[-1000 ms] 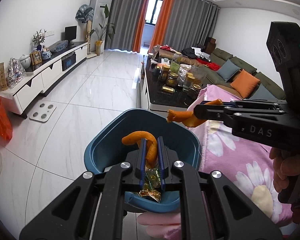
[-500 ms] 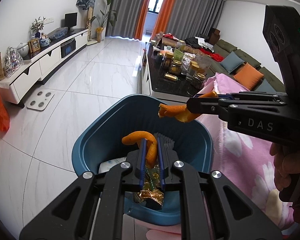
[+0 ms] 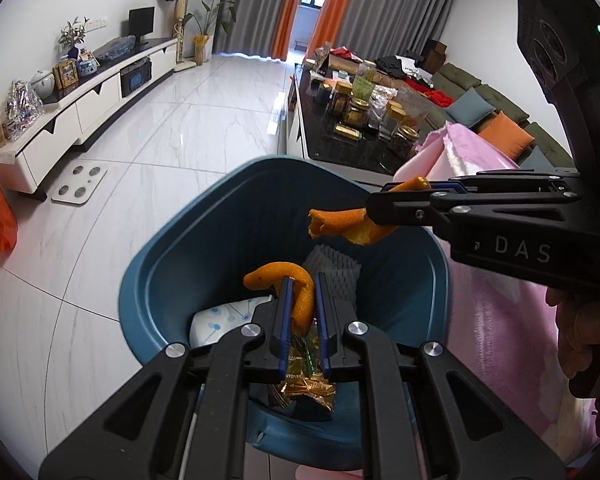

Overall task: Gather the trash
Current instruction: 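Open both tools to drop the orange pieces into the bin, then move both tools back over the table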

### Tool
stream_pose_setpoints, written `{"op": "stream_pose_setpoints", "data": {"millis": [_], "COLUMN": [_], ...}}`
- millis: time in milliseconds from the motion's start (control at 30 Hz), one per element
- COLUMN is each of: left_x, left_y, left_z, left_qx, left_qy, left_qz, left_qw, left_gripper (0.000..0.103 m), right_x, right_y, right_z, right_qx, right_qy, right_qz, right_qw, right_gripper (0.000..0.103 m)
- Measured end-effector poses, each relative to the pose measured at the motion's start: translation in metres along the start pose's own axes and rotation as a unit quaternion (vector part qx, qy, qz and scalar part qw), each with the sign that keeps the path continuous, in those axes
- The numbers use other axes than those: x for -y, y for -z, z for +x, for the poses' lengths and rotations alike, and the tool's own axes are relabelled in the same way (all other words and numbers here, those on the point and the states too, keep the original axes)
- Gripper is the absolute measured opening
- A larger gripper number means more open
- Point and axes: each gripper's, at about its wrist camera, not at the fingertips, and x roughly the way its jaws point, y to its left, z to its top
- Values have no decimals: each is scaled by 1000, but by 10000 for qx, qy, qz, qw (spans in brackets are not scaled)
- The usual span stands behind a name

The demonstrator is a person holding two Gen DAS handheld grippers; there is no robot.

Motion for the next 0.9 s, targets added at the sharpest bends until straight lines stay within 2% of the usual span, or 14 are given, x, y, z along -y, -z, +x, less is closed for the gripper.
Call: {"op": "stream_pose_setpoints", "data": {"millis": [133,167,200,267,333,400,467,500,567,633,700,733,833,900], "left_x": [0,-1,0,1,0,0,1,2,1,1,1,2,8,17], "left_y": [1,2,1,1,2,1,-2,-4,-6,-9,-12,-14,-16,-17], "left_z": [10,12,14,16,16,12,4,-1,-15,-32,-50,-59,-87,-105], "left_qx": [-43,-63,-83,-43,-27,34,153,238,410,600,779,881,1173,1336], "left_qy": [-11,0,-3,-39,-53,-82,-114,-148,-219,-275,-312,-324,-320,-282], "left_qz": [-24,-31,-45,-56,-75,-86,-84,-88,-97,-121,-120,-113,-82,-30], "left_qw": [10000,10000,10000,10000,10000,9999,9998,9996,9989,9977,9964,9955,9926,9906], "left_gripper": [12,12,14,15,22,24,31,38,44,55,61,70,80,90], "right_x": [0,0,1,2,4,7,9,9,10,10,11,12,14,18], "right_y": [0,1,1,0,1,2,4,5,5,6,7,8,17,26], "right_z": [6,8,8,6,5,1,-4,-10,-22,-41,-58,-66,-96,-113], "right_qx": [-90,-129,-130,-62,-49,-8,44,122,281,515,728,816,1148,1325], "right_qy": [45,58,92,121,144,168,171,183,179,191,198,204,365,544], "right_qz": [12,14,28,75,95,126,164,195,212,246,284,307,357,397], "right_qw": [9999,9999,9999,9999,9998,9998,9997,9996,9992,9982,9967,9960,9921,9889], "right_gripper": [12,14,20,22,22,22,22,23,24,30,34,36,48,61]}}
